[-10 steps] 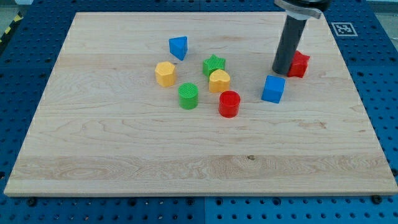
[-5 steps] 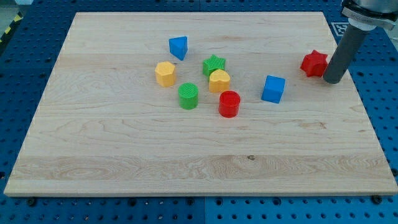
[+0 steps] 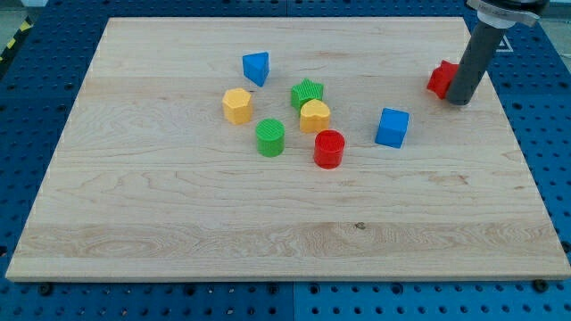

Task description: Move the red star diagonal to the top right of the green star

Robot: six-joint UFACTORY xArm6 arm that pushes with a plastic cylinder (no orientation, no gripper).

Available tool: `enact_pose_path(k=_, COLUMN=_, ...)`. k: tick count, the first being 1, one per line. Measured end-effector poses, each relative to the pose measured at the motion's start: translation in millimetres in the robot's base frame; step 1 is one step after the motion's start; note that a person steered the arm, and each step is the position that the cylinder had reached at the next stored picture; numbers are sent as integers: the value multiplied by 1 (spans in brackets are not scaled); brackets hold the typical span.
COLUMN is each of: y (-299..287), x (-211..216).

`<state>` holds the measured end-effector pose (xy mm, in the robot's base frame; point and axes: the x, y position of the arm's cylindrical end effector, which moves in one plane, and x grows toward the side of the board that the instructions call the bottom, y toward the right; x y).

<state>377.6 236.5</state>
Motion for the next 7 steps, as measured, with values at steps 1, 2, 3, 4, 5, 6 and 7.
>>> enact_pose_path(k=1, y=-6, x=-18)
enact_pose_path(k=2, y=-11, x=-44)
enact_pose_path(k=3, y=-18, x=-64)
enact_pose_path(k=4, y=-26, x=-83)
enact_pose_path(k=5, y=-36, x=-115)
enact_pose_path(k=6, y=-58, x=-114)
enact_pose_path(k=7, y=-138, x=-114)
